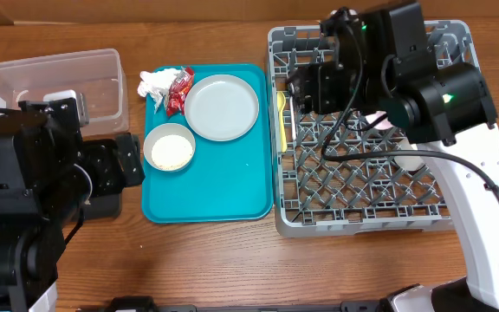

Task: Sort waste into correct bins and load items into the dishwasher rack
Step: 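Open the right gripper and withdraw it upward from the plate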

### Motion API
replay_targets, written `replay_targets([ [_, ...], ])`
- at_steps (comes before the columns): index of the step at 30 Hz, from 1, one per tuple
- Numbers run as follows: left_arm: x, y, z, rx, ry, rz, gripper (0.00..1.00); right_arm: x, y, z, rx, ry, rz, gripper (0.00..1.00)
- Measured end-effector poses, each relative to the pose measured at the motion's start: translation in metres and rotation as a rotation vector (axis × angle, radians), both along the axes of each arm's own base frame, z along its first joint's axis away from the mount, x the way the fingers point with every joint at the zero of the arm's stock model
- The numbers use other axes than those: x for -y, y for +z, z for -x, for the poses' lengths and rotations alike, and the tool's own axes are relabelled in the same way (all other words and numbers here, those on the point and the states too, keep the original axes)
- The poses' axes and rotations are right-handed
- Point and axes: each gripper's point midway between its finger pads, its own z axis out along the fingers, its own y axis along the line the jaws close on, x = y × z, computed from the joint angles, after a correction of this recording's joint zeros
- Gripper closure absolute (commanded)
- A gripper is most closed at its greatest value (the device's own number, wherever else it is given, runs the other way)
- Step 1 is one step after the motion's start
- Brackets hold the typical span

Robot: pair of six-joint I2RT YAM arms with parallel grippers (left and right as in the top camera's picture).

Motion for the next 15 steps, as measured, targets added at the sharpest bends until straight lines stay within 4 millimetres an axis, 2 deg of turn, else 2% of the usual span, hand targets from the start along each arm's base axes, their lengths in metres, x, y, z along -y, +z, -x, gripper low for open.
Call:
replay_targets([
  [2,-0.001,0.0,0.0,-0.001,0.004,-0.003,0.0,-0.016,0.006,0.013,-0.033,0.082,-0.078,0.18],
  [3,-0.001,0.0,0.0,-0.003,0.004,-0.003,0.0,-0.007,-0.002,0.013,-0.058,0.035,-0.035,0.14],
  [5,-0.001,-0.001,0.001,-0.004,0.004,-0.004,0.0,0.033,-0.021,-0.001,-0.074,-0.144,0.114,0.13],
  [6,-0.001,-0.001,0.001,-0.005,0.004,-0.004,0.0,0.068,-0.027,-0.014,-0.06,-0.288,0.211,0.13],
  [8,-0.001,-0.001,0.001,-0.005,0.004,-0.004,0.0,0.118,-0.029,-0.03,-0.043,-0.471,0.298,0.13],
  [9,-0.001,-0.001,0.001,-0.004,0.004,-0.004,0.0,0.129,-0.029,-0.033,-0.043,-0.512,0.307,0.13],
  [11,-0.001,-0.001,0.001,-0.005,0.004,-0.004,0.0,0.135,-0.027,-0.036,-0.041,-0.529,0.288,0.13],
  [15,-0.001,-0.003,-0.001,-0.013,0.004,-0.004,0.0,0.102,-0.017,-0.039,-0.007,-0.401,0.192,0.11],
])
